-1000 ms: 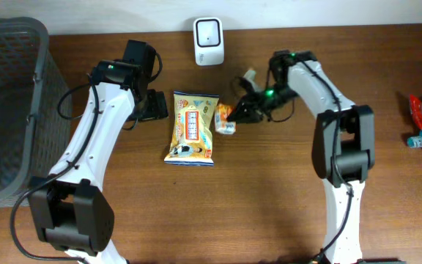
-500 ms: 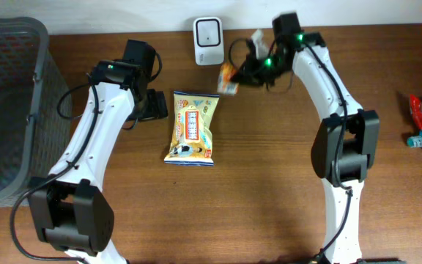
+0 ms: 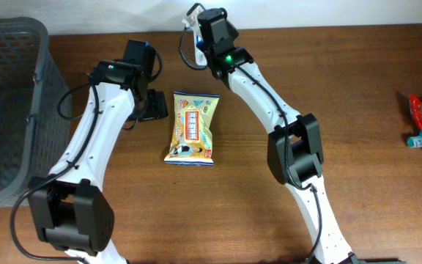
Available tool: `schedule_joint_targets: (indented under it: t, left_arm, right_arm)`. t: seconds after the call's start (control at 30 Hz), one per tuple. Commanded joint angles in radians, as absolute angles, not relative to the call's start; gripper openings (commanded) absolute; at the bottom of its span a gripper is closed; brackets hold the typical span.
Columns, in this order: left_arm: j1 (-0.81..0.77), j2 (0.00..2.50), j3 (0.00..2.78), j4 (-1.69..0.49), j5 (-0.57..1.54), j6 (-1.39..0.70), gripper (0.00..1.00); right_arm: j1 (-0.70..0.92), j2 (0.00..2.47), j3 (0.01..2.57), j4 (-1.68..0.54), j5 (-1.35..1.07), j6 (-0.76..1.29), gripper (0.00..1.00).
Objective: Scan the item barcode
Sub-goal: 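Hold the orange box over the scanner, then drop it at the right edge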
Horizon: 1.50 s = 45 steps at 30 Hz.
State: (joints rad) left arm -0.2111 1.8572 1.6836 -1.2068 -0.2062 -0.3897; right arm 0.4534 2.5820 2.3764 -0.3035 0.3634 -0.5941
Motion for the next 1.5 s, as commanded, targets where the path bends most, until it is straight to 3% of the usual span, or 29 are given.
schedule_joint_targets:
  t: [0.0,0.17,0.23,0.3,0.47,0.53,0.7,0.83,0.9,0.97,1.03,1.23,1.47]
  left_arm:
    - [-0.209,1.858,1.686,-1.208,-0.203,-0.389,0.99]
    - [-0.209,1.858,1.686,-1.208,-0.203,-0.389,0.99]
    - [-0.209,1.858,1.686,-1.208,-0.203,-0.389,0.99]
    - [-0.209,1.858,1.686,-1.208,-0.203,-0.389,0.99]
    - [-0.209,1.858,1.686,-1.208,-0.203,-0.389,0.99]
    - [-0.209,1.858,1.686,-1.208,-0.202,-0.389,0.99]
    - [-0.209,1.858,1.686,-1.208,-0.203,-0.389,0.99]
    - [-0.209,1.858,1.686,-1.208,-0.203,-0.389,0.99]
    - [-0.209,1.858,1.686,-1.208,-0.203,-0.389,0.99]
    - [-0.209,1.858,1.686,-1.208,-0.203,-0.389,0.99]
    - [-0.209,1.858,1.686,-1.208,-0.203,-0.389,0.99]
    - [-0.209,1.858,1.686,-1.208,-0.202,-0.389,0.99]
    - [-0.209,1.858,1.686,-1.208,-0.203,-0.389,0.99]
  right_arm:
    - [0.445,2.592,2.380,-0.351,0.305,-0.653,0.04]
    - [0.436,2.591,2.384,-0.351,0.394,-0.599,0.04]
    - [0.414,2.576,2.428,-0.339,0.567,-0.330,0.04]
    - [0.332,2.505,2.449,-0.439,0.585,-0.092,0.04]
    - [-0.050,2.383,2.449,-0.919,0.588,0.324,0.04]
    - [-0.243,2.385,2.446,-1.100,0.580,0.332,0.04]
    - [-0.585,2.403,2.440,-1.247,0.416,0.331,0.04]
    - [-0.690,2.438,2.418,-1.268,0.299,0.331,0.06]
    - [-0.693,2.444,2.376,-1.250,0.290,0.331,0.21]
    - [-0.690,2.444,2.342,-1.243,0.291,0.331,0.78]
    - [-0.689,2.443,2.337,-1.266,0.291,0.331,0.97]
    - [-0.692,2.443,2.320,-1.336,0.428,0.293,0.99]
    - [-0.698,2.426,2.268,-1.306,0.370,0.293,0.99]
